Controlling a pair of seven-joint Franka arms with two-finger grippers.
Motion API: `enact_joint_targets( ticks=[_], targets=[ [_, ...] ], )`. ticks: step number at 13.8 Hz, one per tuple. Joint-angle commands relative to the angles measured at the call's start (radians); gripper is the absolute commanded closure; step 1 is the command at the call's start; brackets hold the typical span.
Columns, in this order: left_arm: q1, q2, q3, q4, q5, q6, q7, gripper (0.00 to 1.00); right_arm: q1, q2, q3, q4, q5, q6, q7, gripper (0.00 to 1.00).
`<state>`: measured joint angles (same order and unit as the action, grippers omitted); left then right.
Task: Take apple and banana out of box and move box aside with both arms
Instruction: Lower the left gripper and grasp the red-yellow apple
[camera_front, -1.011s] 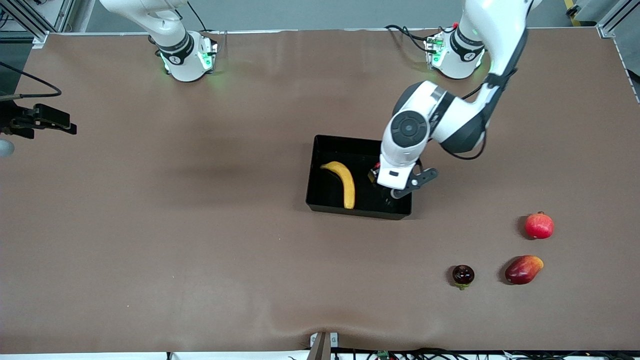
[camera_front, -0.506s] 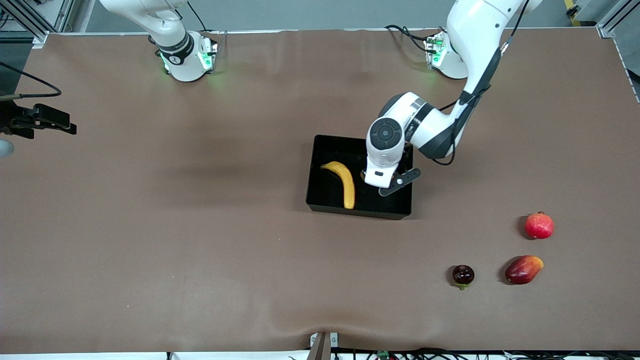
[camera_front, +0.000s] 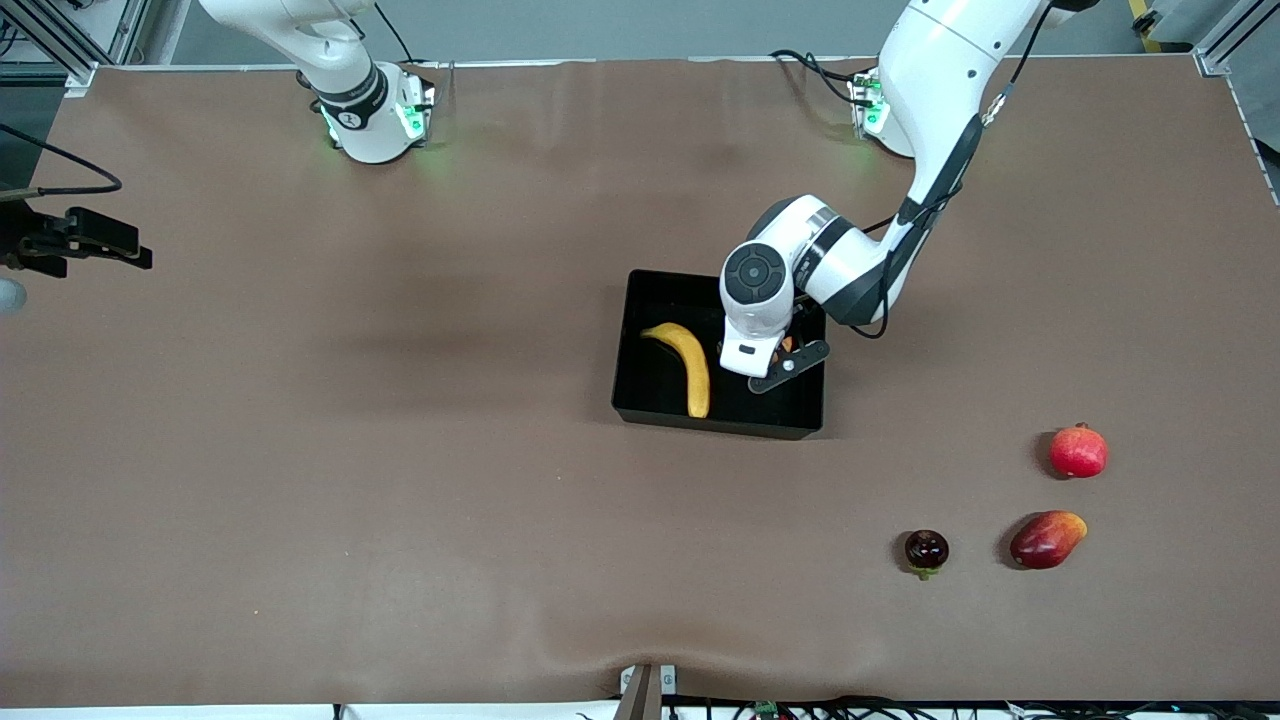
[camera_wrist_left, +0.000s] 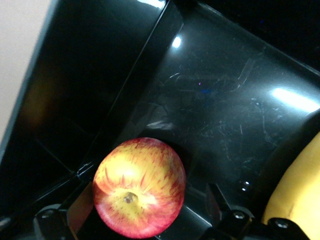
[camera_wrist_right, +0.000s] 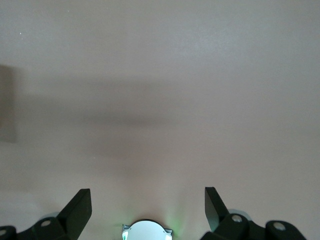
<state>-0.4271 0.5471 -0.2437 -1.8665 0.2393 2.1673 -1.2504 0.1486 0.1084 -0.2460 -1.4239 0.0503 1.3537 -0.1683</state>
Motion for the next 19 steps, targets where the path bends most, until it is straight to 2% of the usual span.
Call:
enact_joint_targets(
  ticks=[1, 2, 7, 9, 14, 19],
  targets=[
    [-0.01, 0.004, 0.006, -0.01, 0.038, 0.031, -0.046, 0.0, -0.004, 0.002, 0.001, 0.025, 0.008, -0.005, 0.009, 0.0],
    [-0.009, 0.004, 0.006, -0.01, 0.038, 0.031, -0.046, 0.05, -0.004, -0.001, 0.001, 0.025, 0.008, -0.005, 0.009, 0.0],
    [-0.002, -0.003, 0.006, -0.008, 0.038, 0.019, -0.038, 0.81, -0.015, -0.003, 0.005, 0.014, 0.011, -0.005, 0.009, 0.0],
    [-0.002, -0.01, 0.006, -0.003, 0.038, 0.014, -0.037, 1.0, -0.017, -0.006, 0.008, 0.014, 0.013, -0.007, 0.009, 0.0],
    [-0.009, -0.05, 0.003, 0.088, 0.038, -0.139, -0.034, 1.0, -0.044, -0.007, 0.042, 0.011, 0.01, -0.011, 0.009, 0.0],
    [0.014, -0.088, 0.004, 0.257, 0.037, -0.291, 0.064, 1.0, -0.043, -0.007, 0.042, 0.011, 0.01, -0.016, 0.009, 0.0]
  ],
)
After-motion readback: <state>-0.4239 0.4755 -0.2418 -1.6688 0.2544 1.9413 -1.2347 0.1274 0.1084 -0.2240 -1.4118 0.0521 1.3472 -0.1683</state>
